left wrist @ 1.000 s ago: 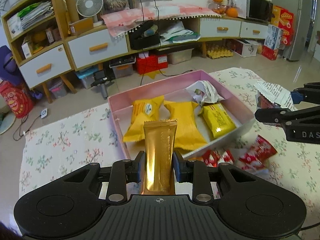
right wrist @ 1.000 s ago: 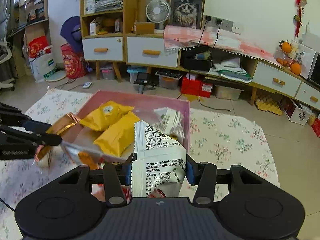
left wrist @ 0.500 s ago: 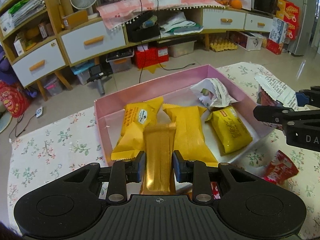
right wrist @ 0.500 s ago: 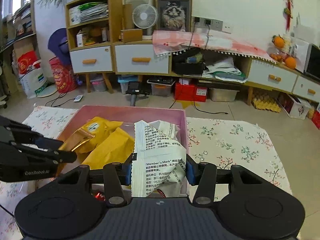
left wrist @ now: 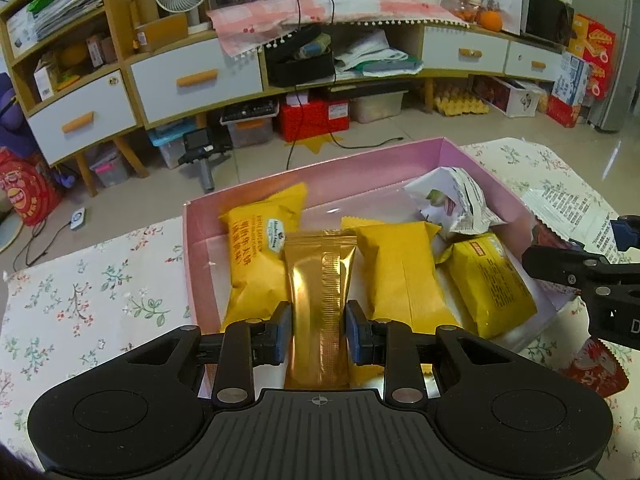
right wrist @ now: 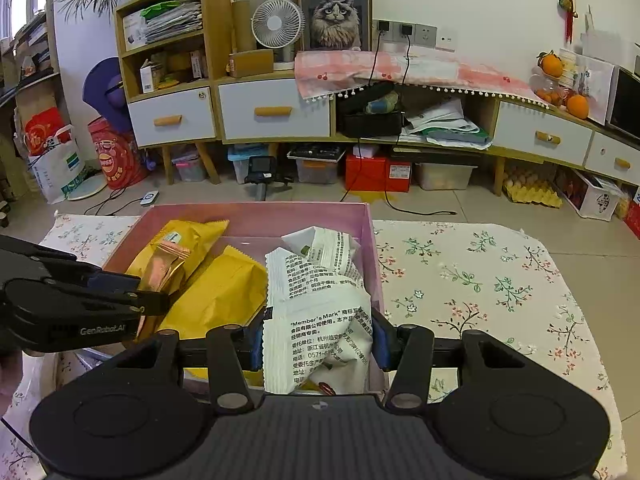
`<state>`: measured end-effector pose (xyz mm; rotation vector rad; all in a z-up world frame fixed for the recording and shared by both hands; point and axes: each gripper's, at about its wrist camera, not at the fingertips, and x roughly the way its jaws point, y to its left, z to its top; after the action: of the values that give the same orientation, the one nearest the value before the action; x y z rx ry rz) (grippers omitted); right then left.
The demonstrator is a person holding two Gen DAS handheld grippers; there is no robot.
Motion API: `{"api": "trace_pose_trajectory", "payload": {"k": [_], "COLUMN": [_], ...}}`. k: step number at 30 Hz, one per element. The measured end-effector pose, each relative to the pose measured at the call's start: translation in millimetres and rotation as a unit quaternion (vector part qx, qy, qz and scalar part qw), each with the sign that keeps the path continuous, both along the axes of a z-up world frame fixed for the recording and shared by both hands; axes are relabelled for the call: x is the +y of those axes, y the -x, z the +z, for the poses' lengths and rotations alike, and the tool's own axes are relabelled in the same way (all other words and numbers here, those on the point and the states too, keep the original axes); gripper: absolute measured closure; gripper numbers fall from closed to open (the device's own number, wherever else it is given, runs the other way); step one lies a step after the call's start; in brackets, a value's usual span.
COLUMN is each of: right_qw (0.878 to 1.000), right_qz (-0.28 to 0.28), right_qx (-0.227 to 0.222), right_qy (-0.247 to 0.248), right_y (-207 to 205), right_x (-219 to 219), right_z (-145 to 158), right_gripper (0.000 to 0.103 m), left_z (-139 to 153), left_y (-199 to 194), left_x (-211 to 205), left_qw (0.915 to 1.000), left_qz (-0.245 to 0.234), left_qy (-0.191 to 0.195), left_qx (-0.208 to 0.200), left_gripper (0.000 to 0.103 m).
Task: Organize snacks
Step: 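Withdraw both tools from the box toward the remaining snacks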
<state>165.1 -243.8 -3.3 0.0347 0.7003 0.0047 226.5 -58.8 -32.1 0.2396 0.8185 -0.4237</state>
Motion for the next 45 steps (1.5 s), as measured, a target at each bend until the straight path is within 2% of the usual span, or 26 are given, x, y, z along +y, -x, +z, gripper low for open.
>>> {"api": "trace_pose_trajectory", "payload": {"k": [4,6,8,9,10,11,12,20,28,38,45], "right_qw": [1.000,1.000,1.000,1.000,1.000,1.000,1.000,1.000,0.999,0.998,0.996], "right_qz": [-0.003,-0.004,-0.001,0.000,0.001,0.003,0.004,0.007,0.025,0.048,0.061], "right_qx": [-0.004,-0.004,-0.005,-0.006,-0.004,-0.007,-0.012,-0.011,0.004,0.019,0.048], "right_qy": [-0.001,-0.001,-0.006,-0.010,-0.011,-0.012,-0.012,-0.003,0.036,0.024,0.035], "right_y": [-2,-3,-3,-2,-1,0,1,5,20,42,61], "right_x": [0,1,2,3,4,4,5,5,11,12,21], "right_z": [-2,-3,-4,-3,-2,0,1,9,23,33,33], "right_gripper": [0.080,0.080,0.076,0.074,0.064,0.057,0.055,0.045,0.036,0.032,0.029], "left_z": [0,1,2,3,4,5,6,11,31,46,43], "left_y": [0,1,4,6,7,9,10,26,53,92,125], "left_x": [2,3,3,3,4,4,4,5,14,27,43], "left_qw": [1.0000,0.9999,0.9998,0.9997,0.9997,0.9996,0.9996,0.9994,0.9993,0.9994,0.9989], "left_qz": [-0.004,-0.012,-0.020,-0.020,-0.020,-0.021,-0.022,-0.033,-0.037,-0.031,-0.016], "left_qy": [0.002,0.002,0.004,0.003,0.001,0.002,0.004,-0.003,-0.006,0.002,0.021], "left_qx": [-0.004,-0.004,-0.005,-0.010,-0.015,-0.019,-0.020,-0.009,-0.003,0.018,0.039], "left_gripper": [0.076,0.072,0.065,0.055,0.044,0.041,0.039,0.031,0.022,0.013,0.007]}}
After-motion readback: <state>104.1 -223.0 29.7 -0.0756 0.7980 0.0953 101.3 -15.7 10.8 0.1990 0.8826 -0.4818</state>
